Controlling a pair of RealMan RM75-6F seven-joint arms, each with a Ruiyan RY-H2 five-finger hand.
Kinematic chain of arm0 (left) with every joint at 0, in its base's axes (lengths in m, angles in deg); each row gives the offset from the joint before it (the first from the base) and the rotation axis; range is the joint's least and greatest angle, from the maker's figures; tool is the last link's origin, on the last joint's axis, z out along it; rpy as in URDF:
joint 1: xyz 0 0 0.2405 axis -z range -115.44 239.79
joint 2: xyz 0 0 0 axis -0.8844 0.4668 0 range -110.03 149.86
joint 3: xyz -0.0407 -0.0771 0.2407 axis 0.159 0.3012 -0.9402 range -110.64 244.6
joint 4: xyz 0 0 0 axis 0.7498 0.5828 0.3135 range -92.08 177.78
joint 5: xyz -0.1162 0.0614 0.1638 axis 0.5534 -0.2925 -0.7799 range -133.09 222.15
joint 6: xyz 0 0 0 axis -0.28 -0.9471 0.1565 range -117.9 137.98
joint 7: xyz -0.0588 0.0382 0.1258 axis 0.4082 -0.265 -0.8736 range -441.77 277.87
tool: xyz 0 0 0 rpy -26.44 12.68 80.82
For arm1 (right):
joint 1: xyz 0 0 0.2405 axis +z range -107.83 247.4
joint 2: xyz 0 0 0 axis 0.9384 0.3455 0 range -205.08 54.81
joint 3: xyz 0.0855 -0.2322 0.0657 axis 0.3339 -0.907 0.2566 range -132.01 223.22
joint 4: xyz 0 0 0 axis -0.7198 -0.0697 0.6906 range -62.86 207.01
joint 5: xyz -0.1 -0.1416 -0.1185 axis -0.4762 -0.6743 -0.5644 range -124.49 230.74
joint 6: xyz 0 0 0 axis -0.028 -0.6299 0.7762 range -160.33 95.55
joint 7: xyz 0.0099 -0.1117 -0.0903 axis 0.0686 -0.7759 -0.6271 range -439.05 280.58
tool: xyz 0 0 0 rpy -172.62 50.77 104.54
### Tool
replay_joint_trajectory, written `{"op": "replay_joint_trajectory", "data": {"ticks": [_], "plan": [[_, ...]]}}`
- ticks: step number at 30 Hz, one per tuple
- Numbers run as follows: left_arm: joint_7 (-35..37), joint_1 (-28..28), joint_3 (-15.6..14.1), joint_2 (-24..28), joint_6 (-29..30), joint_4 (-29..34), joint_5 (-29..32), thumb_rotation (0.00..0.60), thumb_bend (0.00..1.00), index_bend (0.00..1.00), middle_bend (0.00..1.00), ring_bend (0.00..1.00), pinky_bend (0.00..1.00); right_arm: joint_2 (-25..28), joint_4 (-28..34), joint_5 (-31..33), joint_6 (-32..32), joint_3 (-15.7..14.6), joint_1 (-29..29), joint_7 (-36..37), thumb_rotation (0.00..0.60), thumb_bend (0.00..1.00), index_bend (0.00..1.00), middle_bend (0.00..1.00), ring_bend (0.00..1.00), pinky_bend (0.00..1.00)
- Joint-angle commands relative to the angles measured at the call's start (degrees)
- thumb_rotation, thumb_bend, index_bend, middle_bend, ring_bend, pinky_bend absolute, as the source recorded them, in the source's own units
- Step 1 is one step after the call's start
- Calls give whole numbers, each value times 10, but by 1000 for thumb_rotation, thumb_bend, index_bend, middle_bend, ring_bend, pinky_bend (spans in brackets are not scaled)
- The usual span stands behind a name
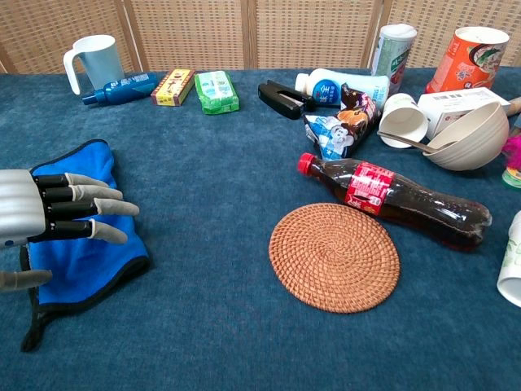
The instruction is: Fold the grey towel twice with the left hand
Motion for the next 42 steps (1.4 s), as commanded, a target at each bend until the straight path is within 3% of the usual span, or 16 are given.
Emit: {"op": "replay_joint_trajectory", "data": {"ticks": [1,9,42], "plan": [[-3,1,-1,-4,-4,-1,-1,600,446,155,0,0,115,0,0,0,0,0,0,1,600,0,0,0,0,0],[-14,-1,1,-10,-14,-7,7,600,446,155,0,0,114,1,-1,0,0,0,0,4,600,0,0,0,0,0],[-42,38,76,-118,-52,-47,68,600,446,155,0,0,113,0,-2,3,4,0,2,3,600,0,0,0,0,0]]}}
